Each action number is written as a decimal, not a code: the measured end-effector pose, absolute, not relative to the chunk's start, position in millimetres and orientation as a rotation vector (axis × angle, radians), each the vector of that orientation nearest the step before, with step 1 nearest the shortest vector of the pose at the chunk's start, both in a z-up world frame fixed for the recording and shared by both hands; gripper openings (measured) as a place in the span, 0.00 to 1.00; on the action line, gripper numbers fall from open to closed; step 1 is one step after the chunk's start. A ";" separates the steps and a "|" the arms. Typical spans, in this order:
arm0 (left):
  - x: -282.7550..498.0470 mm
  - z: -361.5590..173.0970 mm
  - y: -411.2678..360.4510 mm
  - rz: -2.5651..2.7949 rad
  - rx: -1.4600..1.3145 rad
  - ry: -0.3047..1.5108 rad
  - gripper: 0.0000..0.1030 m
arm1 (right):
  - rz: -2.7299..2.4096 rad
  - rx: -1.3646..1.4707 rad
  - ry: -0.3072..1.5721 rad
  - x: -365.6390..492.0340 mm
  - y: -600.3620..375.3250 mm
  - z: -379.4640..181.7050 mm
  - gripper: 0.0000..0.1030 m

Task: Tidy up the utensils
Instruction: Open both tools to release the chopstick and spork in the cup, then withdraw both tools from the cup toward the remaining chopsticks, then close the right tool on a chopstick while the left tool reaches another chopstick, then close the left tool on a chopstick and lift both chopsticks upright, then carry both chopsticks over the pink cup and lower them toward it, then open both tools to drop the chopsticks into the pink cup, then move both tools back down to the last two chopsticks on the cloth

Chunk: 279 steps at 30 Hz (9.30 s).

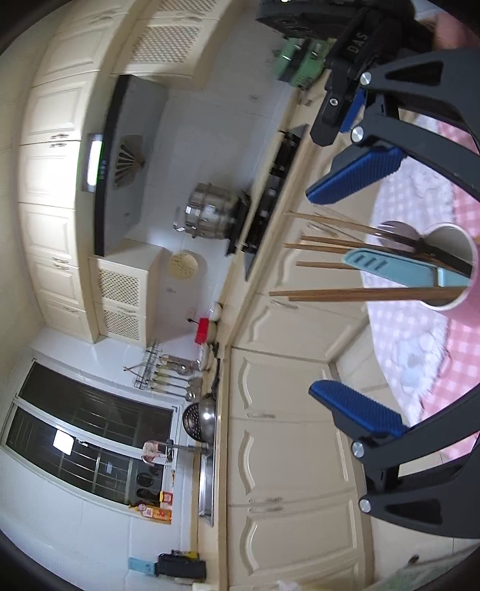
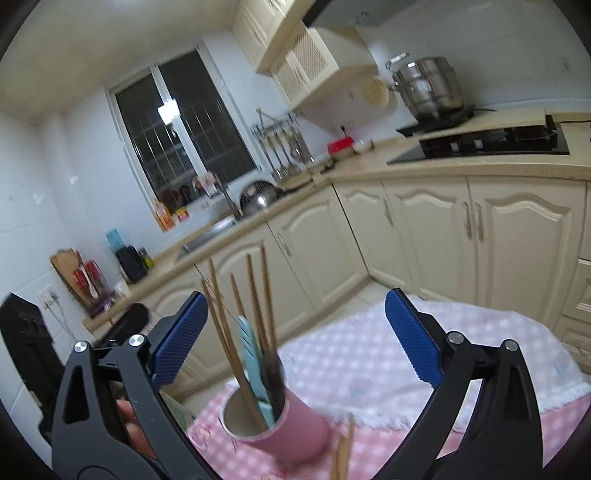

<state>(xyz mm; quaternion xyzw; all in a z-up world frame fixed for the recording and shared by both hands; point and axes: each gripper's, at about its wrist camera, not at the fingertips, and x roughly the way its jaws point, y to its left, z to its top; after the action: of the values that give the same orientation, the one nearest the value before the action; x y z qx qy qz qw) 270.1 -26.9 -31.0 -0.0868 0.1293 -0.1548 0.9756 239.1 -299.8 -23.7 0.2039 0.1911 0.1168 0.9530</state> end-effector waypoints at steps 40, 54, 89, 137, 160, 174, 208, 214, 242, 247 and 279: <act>191.6 -92.3 -46.4 -0.273 -0.007 0.595 0.92 | 0.271 0.177 0.969 169.7 -286.5 -128.3 0.92; 196.2 -127.8 -50.1 -0.245 0.031 0.732 0.92 | 0.389 0.075 1.109 178.5 -251.3 -172.2 0.33; 236.9 -197.9 -116.4 -0.245 0.173 0.990 0.92 | 0.329 0.098 1.093 178.0 -289.4 -174.8 0.20; 200.6 -123.6 -72.3 -0.504 -0.003 0.725 0.05 | 0.341 0.269 0.867 167.7 -309.2 -115.6 0.06; 202.4 -85.2 -36.9 -0.411 -0.094 0.544 0.05 | 0.336 0.145 0.986 185.0 -280.4 -154.0 0.06; 200.3 -42.6 -36.1 -0.442 -0.123 0.447 0.05 | 0.390 0.345 0.574 170.7 -315.9 -57.1 0.06; 317.1 -6.5 -38.9 -0.429 -0.139 0.348 0.05 | 0.370 0.248 0.149 286.2 -221.2 -1.9 0.07; 312.9 -21.5 -32.1 -0.425 -0.147 0.371 0.45 | 0.325 0.255 0.204 277.2 -237.0 -7.4 0.60; 202.5 -22.8 -29.0 -0.309 -0.040 0.438 0.89 | 0.196 0.292 0.669 189.0 -311.6 -43.7 0.92; 194.8 -35.2 -29.6 -0.293 -0.039 0.477 0.89 | 0.185 0.276 0.752 178.7 -309.6 -63.4 0.92; 192.7 -115.3 -41.9 -0.277 -0.013 0.713 0.89 | 0.115 -0.147 1.091 174.9 -248.6 -185.9 0.92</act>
<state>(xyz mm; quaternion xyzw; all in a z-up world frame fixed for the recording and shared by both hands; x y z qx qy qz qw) 192.7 -41.9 -115.3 -0.0066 0.3477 -0.1350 0.9278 174.9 -248.6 -185.9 -0.0699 0.5182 0.0547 0.8506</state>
